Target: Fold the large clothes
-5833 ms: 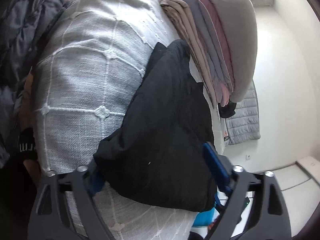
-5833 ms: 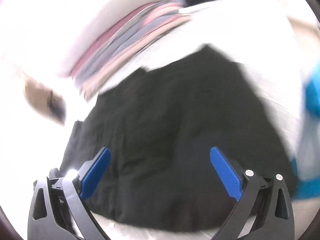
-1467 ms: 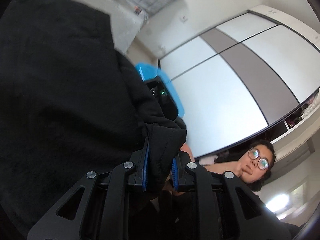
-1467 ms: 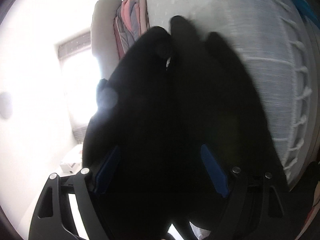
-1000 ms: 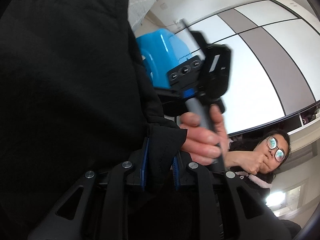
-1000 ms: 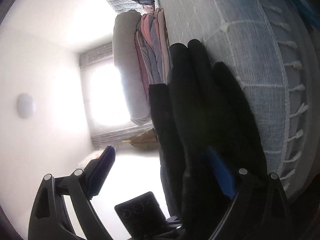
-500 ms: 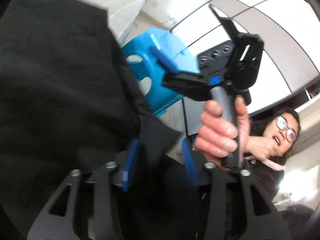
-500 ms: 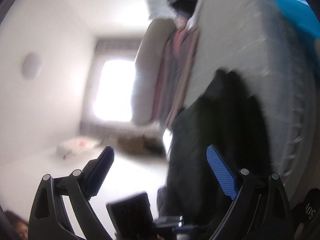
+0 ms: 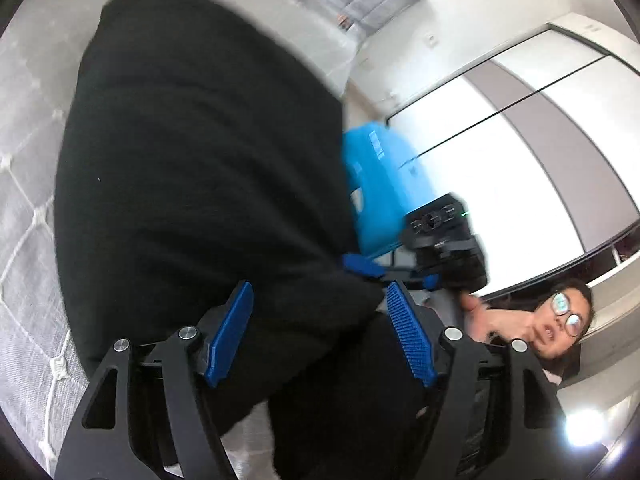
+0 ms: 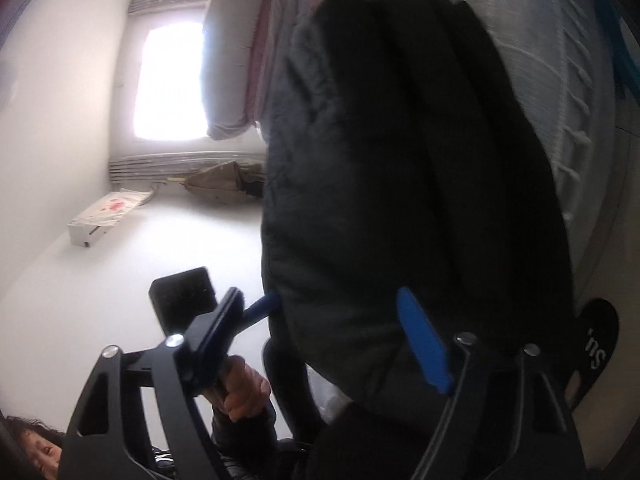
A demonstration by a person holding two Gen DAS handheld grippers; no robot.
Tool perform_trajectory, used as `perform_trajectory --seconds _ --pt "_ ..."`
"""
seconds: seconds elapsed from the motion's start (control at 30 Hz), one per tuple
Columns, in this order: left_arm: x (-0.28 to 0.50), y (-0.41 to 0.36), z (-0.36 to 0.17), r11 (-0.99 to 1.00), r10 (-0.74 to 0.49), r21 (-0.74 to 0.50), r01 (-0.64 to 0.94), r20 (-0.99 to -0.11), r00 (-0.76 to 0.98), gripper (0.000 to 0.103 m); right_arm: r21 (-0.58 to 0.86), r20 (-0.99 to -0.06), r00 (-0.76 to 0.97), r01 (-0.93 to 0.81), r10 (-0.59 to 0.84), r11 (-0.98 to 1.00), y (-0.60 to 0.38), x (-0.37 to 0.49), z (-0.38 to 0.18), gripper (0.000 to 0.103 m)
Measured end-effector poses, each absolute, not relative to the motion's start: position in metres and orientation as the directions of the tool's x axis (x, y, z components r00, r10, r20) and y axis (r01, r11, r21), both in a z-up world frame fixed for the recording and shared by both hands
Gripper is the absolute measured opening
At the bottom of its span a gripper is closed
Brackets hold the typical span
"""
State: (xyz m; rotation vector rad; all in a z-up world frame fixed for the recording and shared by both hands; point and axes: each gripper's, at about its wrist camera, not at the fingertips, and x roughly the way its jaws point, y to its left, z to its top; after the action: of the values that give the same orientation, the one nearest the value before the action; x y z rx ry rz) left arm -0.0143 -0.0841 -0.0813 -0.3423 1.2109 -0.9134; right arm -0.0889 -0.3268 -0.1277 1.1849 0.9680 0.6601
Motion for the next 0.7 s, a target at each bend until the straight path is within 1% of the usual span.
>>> perform_trajectory --seconds 0.07,0.1,0.13,0.17,0.23,0.27,0.37,0.4,0.43,0.5,0.53,0.7 --pt "-0.015 -0.078 -0.075 0.600 -0.763 -0.677 0.427 -0.644 0.051 0.066 0.950 -0.290 0.484 0.039 0.826 0.311 -0.332 -0.094 -0.116 0.075" --pt "-0.014 -0.076 -0.068 0.588 -0.773 -0.688 0.425 -0.632 0.046 0.066 0.939 -0.301 0.533 0.018 0.791 0.344 -0.341 -0.098 -0.106 0.080" --pt "-0.012 -0.067 -0.058 0.572 -0.790 -0.702 0.425 -0.610 0.055 0.066 0.922 -0.316 0.591 0.007 0.742 0.387 -0.352 -0.105 -0.095 0.091" --pt "-0.009 -0.055 -0.045 0.565 -0.801 -0.701 0.435 -0.593 0.084 0.067 0.906 -0.337 0.632 0.015 0.698 0.424 -0.361 -0.108 -0.087 0.094" --pt "0.000 -0.031 -0.031 0.577 -0.803 -0.696 0.428 -0.580 0.139 0.075 0.849 -0.429 0.678 0.077 0.597 0.523 -0.379 -0.111 -0.077 0.096" --pt "0.007 -0.020 -0.029 0.585 -0.802 -0.701 0.408 -0.573 0.168 0.082 0.823 -0.467 0.676 0.097 0.570 0.559 -0.383 -0.107 -0.077 0.096" --pt "0.036 0.025 -0.039 0.634 -0.773 -0.720 0.283 -0.579 0.258 0.084 0.791 -0.537 0.618 0.132 0.574 0.597 -0.385 -0.086 -0.097 0.096" --pt "0.044 0.038 -0.047 0.643 -0.763 -0.726 0.242 -0.584 0.276 0.085 0.792 -0.544 0.590 0.127 0.597 0.597 -0.382 -0.078 -0.105 0.096" --pt "0.049 0.043 -0.054 0.645 -0.761 -0.734 0.215 -0.587 0.277 0.085 0.805 -0.533 0.565 0.109 0.630 0.583 -0.380 -0.075 -0.115 0.096" --pt "0.061 0.056 -0.077 0.624 -0.774 -0.769 0.142 -0.583 0.245 0.085 0.839 -0.493 0.523 0.071 0.696 0.540 -0.375 -0.067 -0.128 0.096" --pt "0.063 0.049 -0.091 0.604 -0.790 -0.789 0.112 -0.573 0.218 0.085 0.843 -0.488 0.510 0.062 0.709 0.535 -0.375 -0.063 -0.133 0.096" --pt "0.080 0.024 -0.133 0.537 -0.842 -0.841 0.064 -0.531 0.093 0.085 0.812 -0.542 0.450 0.065 0.710 0.580 -0.368 -0.045 -0.144 0.096"
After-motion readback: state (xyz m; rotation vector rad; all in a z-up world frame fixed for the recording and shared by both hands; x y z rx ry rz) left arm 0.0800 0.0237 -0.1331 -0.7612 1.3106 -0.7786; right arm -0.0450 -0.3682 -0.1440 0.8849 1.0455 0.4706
